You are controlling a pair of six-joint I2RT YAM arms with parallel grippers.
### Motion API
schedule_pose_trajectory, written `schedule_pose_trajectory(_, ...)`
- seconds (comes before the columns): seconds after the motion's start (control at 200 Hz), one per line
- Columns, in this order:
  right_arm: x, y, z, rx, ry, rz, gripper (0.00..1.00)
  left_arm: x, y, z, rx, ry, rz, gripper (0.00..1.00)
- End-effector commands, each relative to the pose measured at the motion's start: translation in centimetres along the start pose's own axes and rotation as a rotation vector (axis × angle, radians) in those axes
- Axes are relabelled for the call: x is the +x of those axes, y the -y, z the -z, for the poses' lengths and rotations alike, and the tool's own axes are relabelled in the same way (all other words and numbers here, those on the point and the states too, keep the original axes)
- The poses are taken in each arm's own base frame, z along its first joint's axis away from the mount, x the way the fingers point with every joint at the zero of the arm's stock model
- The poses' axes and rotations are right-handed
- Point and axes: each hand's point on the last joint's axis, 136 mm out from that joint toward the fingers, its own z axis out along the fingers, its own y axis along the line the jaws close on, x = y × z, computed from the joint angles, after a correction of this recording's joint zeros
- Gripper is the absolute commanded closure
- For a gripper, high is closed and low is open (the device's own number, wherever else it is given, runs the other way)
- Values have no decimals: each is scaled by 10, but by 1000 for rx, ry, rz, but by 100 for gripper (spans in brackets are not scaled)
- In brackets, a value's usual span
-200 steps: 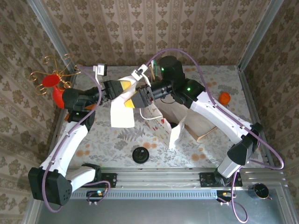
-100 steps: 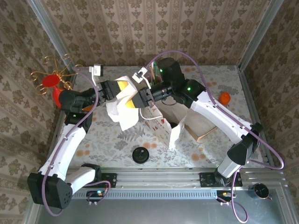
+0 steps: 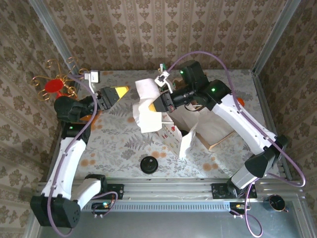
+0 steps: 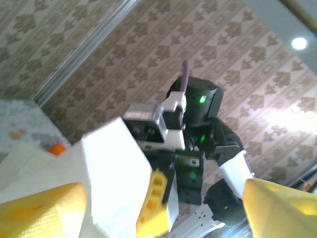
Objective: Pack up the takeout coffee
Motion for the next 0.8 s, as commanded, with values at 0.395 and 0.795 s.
schedule_pose_trajectory(0.395, 10, -14, 17, -7, -55, -24, 100, 53, 61, -17, -53, -271, -839, 2)
schedule_pose_trajectory(0.795, 4, -61, 29, -69, -49, 45, 100, 65, 74, -69, 40, -408, -1110, 0)
